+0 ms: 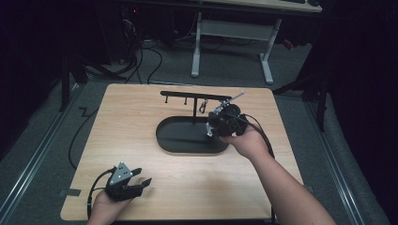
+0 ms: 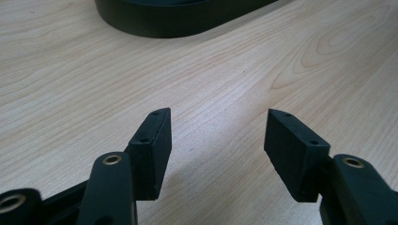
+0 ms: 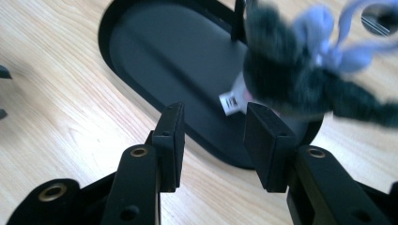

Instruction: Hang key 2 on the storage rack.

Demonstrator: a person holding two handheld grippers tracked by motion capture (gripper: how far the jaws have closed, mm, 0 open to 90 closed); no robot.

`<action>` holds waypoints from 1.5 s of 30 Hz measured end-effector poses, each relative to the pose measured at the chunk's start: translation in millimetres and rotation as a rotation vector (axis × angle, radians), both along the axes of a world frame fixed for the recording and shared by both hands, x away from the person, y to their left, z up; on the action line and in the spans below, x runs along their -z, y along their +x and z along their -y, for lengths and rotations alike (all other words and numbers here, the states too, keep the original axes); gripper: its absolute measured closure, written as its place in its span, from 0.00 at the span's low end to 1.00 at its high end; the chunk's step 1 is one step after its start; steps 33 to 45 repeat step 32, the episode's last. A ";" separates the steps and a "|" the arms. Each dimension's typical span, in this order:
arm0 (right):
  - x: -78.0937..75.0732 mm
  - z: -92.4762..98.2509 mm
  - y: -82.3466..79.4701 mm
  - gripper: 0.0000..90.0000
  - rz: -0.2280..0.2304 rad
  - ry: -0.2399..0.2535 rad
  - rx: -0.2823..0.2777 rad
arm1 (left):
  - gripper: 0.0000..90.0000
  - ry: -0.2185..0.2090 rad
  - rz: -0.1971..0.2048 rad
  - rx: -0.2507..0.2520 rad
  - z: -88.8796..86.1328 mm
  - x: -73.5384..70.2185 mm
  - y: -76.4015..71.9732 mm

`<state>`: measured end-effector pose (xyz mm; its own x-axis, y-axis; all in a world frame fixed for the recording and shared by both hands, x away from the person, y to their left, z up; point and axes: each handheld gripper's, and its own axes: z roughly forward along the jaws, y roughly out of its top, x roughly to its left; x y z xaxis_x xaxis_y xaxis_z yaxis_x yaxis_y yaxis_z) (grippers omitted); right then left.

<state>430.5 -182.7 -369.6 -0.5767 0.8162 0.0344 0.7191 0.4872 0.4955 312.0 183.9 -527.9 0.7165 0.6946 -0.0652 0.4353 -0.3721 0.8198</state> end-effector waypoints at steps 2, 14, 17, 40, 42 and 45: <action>8.8 5.3 -6.8 0.64 0.003 0.019 0.015 | 0.47 -0.001 0.002 0.002 -0.1 -0.1 -0.5; 76.3 35.5 -55.7 0.59 0.100 0.098 0.046 | 0.47 -0.003 0.002 0.023 1.2 0.9 -2.7; 96.2 42.9 -72.7 0.58 0.147 0.109 0.069 | 0.47 -0.004 0.000 0.026 1.8 1.2 -3.1; 144.9 72.1 -144.5 0.47 0.397 0.194 0.135 | 0.46 -0.022 -0.001 0.028 5.6 0.2 -5.2; 144.9 72.1 -144.5 0.47 0.397 0.194 0.135 | 0.46 -0.022 -0.001 0.028 5.6 0.2 -5.2; 144.9 72.1 -144.5 0.47 0.397 0.194 0.135 | 0.46 -0.022 -0.001 0.028 5.6 0.2 -5.2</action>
